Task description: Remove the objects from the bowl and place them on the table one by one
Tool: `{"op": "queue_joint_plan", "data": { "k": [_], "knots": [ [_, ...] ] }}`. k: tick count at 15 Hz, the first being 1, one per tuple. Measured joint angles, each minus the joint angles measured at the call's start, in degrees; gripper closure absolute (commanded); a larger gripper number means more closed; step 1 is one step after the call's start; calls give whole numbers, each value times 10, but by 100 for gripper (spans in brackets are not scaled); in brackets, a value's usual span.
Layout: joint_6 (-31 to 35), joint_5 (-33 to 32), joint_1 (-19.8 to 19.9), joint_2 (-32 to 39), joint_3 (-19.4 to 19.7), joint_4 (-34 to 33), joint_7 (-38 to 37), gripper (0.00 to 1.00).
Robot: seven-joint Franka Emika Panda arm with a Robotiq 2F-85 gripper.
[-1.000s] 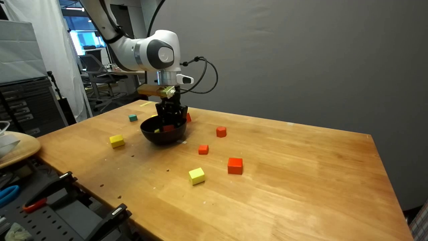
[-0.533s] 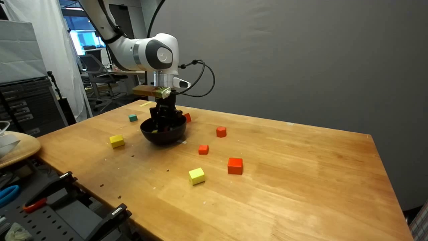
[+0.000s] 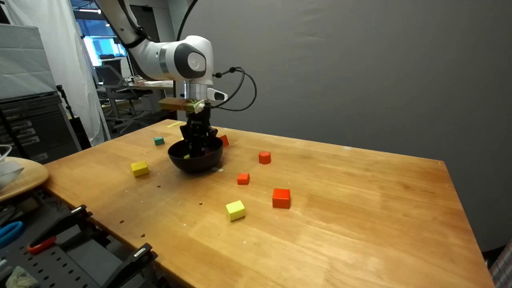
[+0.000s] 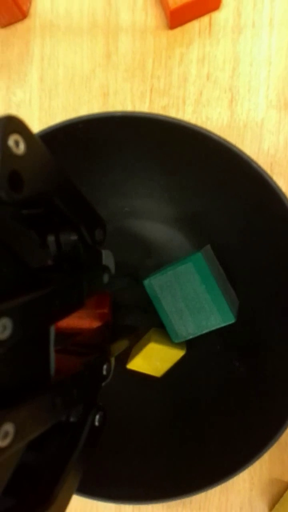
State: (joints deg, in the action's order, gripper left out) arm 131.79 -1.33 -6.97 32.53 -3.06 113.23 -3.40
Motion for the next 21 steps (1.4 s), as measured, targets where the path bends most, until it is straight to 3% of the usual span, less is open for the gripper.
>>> {"op": "queue_joint_plan", "data": {
  "k": [3, 4, 6, 7, 8, 11, 17, 21],
  "knots": [
    [-8, 2, 1, -27, 0, 4, 0, 98],
    [-11, 4, 2, -47, 0, 11, 0, 92],
    [-13, 9, 4, -99, 0, 34, 0, 91],
    [-15, 15, 4, -127, 0, 47, 0, 69],
    [-18, 24, 4, -152, 0, 60, 0, 68],
    [-53, 66, 8, -188, -2, 75, 4, 45],
    [-64, 111, 27, -157, 1, 79, -10, 2],
    [7, 123, 37, -94, 3, 75, -19, 2]
  ]
}}
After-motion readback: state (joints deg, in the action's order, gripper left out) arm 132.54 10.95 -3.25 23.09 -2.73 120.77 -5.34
